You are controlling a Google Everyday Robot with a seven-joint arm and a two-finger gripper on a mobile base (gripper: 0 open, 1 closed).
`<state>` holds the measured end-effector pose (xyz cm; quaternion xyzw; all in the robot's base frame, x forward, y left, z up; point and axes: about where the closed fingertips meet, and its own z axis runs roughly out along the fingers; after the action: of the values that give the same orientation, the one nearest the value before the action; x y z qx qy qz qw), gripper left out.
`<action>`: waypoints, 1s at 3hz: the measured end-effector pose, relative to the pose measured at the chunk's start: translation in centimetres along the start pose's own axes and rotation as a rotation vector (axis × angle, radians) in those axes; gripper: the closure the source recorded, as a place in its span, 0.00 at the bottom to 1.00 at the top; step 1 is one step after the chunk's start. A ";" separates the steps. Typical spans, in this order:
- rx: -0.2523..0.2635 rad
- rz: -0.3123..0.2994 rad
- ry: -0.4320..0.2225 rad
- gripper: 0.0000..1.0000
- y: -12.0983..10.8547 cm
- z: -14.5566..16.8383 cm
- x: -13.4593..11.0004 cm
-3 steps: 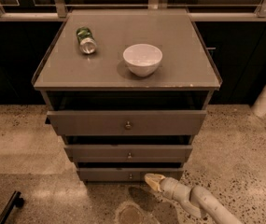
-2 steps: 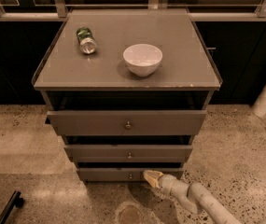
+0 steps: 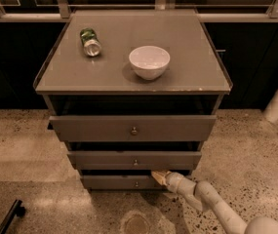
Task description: Open bottom drawer
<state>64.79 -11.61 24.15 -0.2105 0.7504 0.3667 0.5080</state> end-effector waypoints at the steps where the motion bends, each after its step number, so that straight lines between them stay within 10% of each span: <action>1: 0.039 -0.001 -0.007 1.00 -2.0 0.2 -0.7; 3: 0.130 0.065 0.031 1.00 -4.3 0.6 2.4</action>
Offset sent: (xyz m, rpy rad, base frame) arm 0.0300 -0.0367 -0.0356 -0.0373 0.0654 -0.1517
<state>67.16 -13.82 20.39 -0.1582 0.7870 0.3303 0.4965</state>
